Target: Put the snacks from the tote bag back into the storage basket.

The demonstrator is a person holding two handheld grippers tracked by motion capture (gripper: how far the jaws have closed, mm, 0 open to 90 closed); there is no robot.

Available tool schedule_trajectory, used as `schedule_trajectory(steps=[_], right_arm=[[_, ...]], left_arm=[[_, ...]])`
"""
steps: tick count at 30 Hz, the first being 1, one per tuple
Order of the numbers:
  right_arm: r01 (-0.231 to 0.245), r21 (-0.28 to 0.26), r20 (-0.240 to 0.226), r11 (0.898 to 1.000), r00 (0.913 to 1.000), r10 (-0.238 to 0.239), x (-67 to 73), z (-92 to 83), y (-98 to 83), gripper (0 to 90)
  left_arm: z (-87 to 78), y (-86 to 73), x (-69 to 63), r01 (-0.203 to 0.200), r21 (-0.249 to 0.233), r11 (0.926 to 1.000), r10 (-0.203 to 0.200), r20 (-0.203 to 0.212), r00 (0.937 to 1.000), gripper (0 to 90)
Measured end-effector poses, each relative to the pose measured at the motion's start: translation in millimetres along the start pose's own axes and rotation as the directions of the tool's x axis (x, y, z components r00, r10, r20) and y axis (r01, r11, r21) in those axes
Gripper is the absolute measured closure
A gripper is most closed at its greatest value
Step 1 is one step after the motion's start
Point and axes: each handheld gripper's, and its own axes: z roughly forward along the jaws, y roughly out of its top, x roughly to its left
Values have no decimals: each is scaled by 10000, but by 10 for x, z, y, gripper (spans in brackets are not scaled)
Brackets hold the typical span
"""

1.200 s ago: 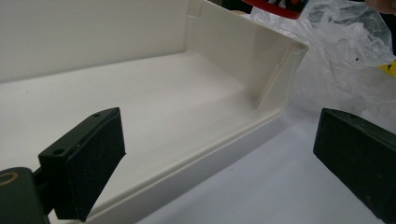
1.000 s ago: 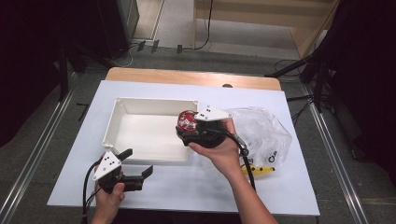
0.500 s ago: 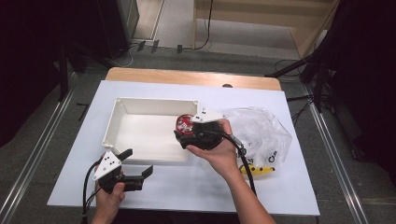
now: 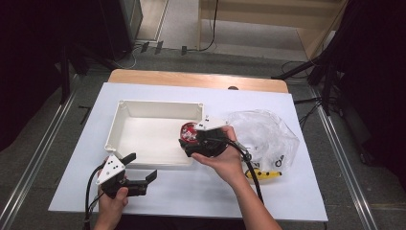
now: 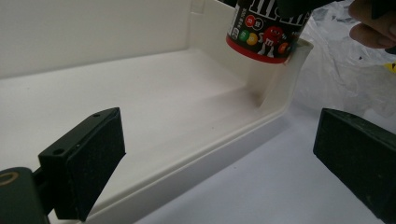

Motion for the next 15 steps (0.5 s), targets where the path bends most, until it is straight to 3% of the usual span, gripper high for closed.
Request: schedule_trajectory(steps=[15], right_arm=[[384, 349, -4, 9987, 9993, -384, 20, 93, -90, 236]], left_arm=[[7, -2, -9, -4, 7, 10000, 4, 17, 10000, 23]])
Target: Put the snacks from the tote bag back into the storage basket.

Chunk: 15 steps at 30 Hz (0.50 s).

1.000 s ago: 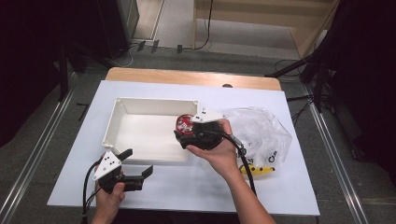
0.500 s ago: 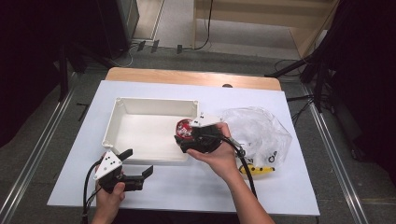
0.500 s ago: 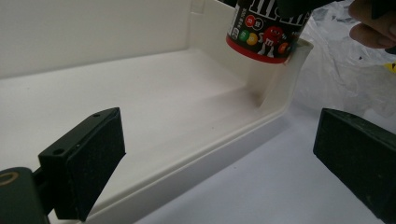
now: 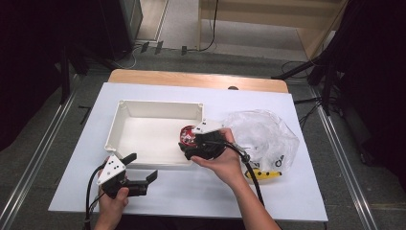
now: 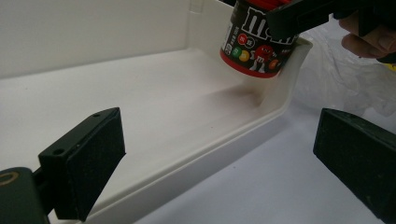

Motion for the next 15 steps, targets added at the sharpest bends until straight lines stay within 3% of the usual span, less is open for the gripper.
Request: schedule_trajectory(steps=[15], right_arm=[[458, 444, -105, 9980, 9989, -454, 22, 95, -50, 236]], left_arm=[[4, -2, 3, -24, 38, 10000, 24, -2, 10000, 23]])
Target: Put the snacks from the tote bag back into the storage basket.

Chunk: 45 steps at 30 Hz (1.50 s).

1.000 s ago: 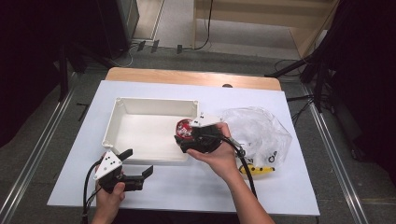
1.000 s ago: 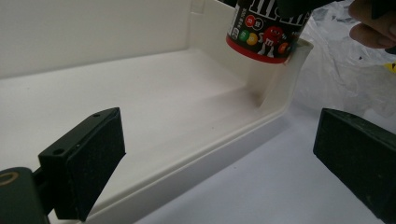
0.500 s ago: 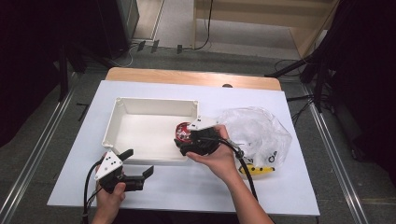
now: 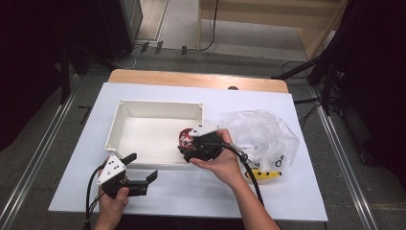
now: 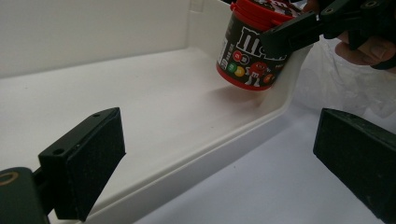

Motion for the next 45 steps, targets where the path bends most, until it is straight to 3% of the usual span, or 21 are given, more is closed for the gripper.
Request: schedule_trajectory(steps=[11, 36, 40, 45], right_arm=[[-77, 289, 9, 9996, 10000, 77, 10, 36, -4, 235], [430, 900, 245, 9950, 9987, -453, 68, 137, -16, 232], [284, 735, 213, 9969, 9993, -301, 60, 133, -16, 223], [-259, 342, 250, 9991, 9994, 251, -14, 45, 16, 166]], left_arm=[[1, 0, 2, 7, 23, 10000, -7, -1, 10000, 23], [10, -3, 8, 70, 7, 10000, -70, 22, 10000, 23], [9, -3, 6, 18, 28, 10000, -18, 18, 10000, 23], [11, -3, 6, 6, 45, 10000, -6, 12, 10000, 23]])
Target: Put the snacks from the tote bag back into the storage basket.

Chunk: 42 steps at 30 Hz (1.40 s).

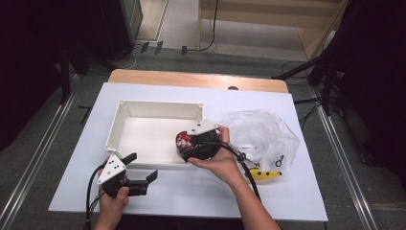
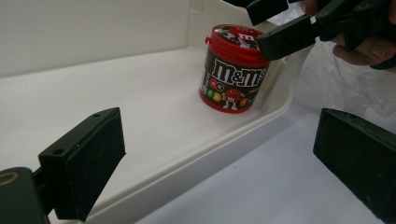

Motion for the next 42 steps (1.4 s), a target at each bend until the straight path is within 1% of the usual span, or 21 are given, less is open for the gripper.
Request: schedule_trajectory(steps=[3, 7, 12, 17, 19, 21, 29, 32, 34, 37, 42], right_arm=[[-136, -122, -23, 9998, 9999, 136, -40, -64, 5, 156], [-262, -468, -57, 9986, 9996, 260, -77, -180, 2, 155], [-401, -782, 61, 9961, 9992, 407, -137, -311, -36, 152], [-743, -1046, 217, 9917, 9968, 770, -223, -412, -99, 150], [-899, -1158, 241, 9892, 9953, 933, -252, -442, -129, 144], [-947, -1242, 339, 9877, 9945, 996, -280, -473, -160, 144], [-1395, -1628, 381, 9767, 9883, 1476, -383, -629, -302, 144], [-1493, -1791, 442, 9724, 9862, 1595, -431, -698, -357, 144], [-1557, -1873, 569, 9699, 9840, 1690, -456, -743, -392, 144], [-1674, -2065, 569, 9640, 9815, 1826, -495, -804, -451, 144], [-1761, -2171, 587, 9601, 9795, 1929, -530, -877, -541, 144]], left_arm=[[8, -2, -5, -8, 24, 10000, 8, -11, 10000, 23], [15, -5, -11, -60, 58, 10000, 60, -11, 10000, 23], [26, -10, -9, -85, 93, 9999, 86, -40, 10000, 23], [43, -15, -2, -131, 127, 9998, 132, -92, 9999, 23], [46, -18, 1, -131, 142, 9998, 132, -107, 9999, 23], [49, -20, 5, -117, 138, 9998, 119, -117, 9999, 23], [56, -30, 18, -60, 154, 9999, 62, -139, 9999, 23], [70, -32, 14, -94, 198, 9998, 97, -146, 9998, 23], [76, -33, 13, -75, 207, 9998, 79, -170, 9998, 23], [76, -35, 20, -3, 164, 9999, 6, -178, 9998, 23], [71, -40, 27, 129, 100, 9999, -127, -183, 9998, 23]])
